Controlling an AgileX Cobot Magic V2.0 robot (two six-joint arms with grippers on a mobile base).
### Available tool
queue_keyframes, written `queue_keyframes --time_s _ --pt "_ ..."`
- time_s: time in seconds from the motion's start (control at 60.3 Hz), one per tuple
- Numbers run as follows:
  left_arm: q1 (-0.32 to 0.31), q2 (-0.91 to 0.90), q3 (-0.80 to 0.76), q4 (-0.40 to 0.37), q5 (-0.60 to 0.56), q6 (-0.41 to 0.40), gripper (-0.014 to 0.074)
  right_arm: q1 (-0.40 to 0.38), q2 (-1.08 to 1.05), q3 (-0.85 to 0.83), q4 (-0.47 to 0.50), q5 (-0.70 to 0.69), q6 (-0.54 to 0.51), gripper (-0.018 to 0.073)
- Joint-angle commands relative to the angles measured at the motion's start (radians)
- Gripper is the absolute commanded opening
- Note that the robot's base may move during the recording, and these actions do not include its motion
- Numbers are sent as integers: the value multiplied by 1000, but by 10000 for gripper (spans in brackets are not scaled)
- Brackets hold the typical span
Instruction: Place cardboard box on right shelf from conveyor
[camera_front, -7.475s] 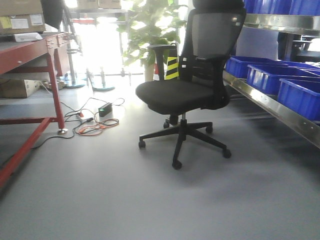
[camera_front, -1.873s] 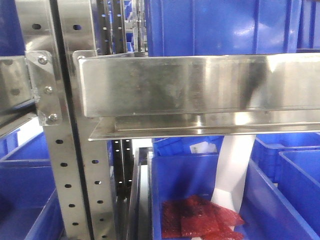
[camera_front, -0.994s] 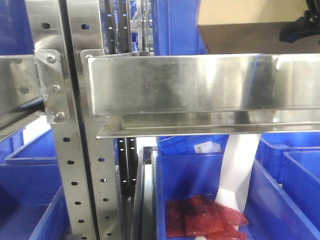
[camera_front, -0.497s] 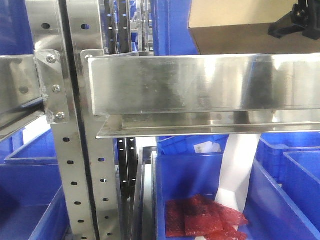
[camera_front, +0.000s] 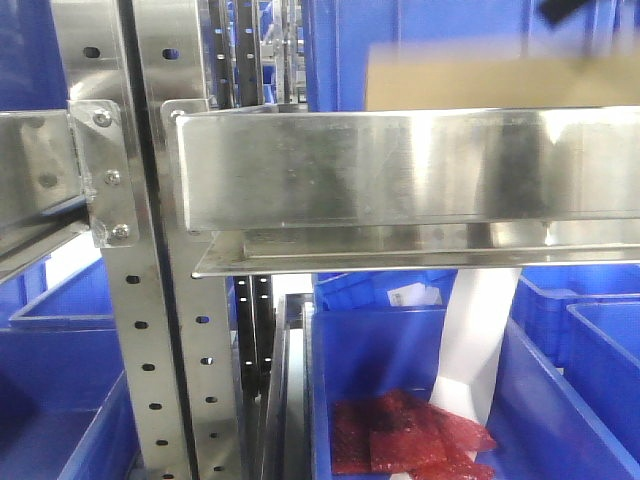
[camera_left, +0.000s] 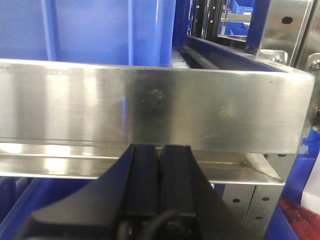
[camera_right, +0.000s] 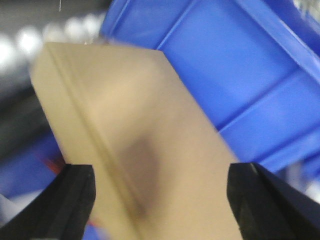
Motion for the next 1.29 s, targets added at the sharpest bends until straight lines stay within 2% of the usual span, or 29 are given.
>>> queue_keyframes --time_s 0.0,0.116,0.215,0.464,0.729,1.276 --pt "0 -13 8 -6 -86 0 -116 -4 -91 -22 20 -48 201 621" --pt "0 -13 8 -6 -86 0 -116 -4 -199 28 20 -61 400 559" --pt "0 -13 8 -6 -86 0 -116 -4 -299 94 20 -87 504 426" --pt "0 -13 8 -6 -86 0 -116 -4 -585 246 20 -111 567 53" --pt "0 -13 8 -6 -86 0 -116 -4 -734 287 20 -113 572 57" --pt "0 -13 8 -6 -86 0 -116 -4 -735 287 17 -123 572 57"
